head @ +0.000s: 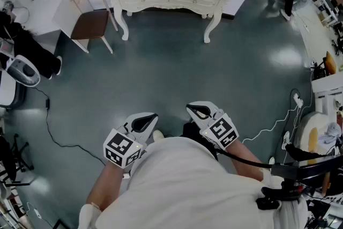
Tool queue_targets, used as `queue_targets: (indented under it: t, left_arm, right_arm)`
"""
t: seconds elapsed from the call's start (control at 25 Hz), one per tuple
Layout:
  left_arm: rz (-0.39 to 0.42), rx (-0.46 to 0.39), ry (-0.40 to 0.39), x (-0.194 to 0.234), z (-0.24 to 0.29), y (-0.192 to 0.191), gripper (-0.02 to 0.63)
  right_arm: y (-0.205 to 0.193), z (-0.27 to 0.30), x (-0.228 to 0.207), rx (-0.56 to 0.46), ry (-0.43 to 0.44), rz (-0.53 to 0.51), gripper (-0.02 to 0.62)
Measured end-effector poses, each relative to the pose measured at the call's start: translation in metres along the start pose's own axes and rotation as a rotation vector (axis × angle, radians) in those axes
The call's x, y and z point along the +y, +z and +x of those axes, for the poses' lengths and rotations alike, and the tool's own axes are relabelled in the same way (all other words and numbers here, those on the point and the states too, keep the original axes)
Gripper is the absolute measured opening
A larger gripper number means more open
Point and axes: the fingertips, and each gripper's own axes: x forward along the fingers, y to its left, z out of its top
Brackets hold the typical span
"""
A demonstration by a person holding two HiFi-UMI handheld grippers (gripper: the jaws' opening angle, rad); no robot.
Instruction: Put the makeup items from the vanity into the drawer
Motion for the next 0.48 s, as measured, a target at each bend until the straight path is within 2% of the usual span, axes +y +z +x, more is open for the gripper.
queue_targets:
  t: [0.24, 0.48]
  left_arm:
    - [-0.019, 0.012, -0.029, 0.016, -0.003, -0.006, 0.003]
    - [0.013, 0.015, -0.057, 0.031, 0.043, 0.022, 0.003]
  right_arm:
    - [0.007, 0.001, 0.004, 0.005, -0.036, 0.027, 0.000]
    - [0.003, 0.014, -0.045, 0.004, -0.043, 0.042, 0.000]
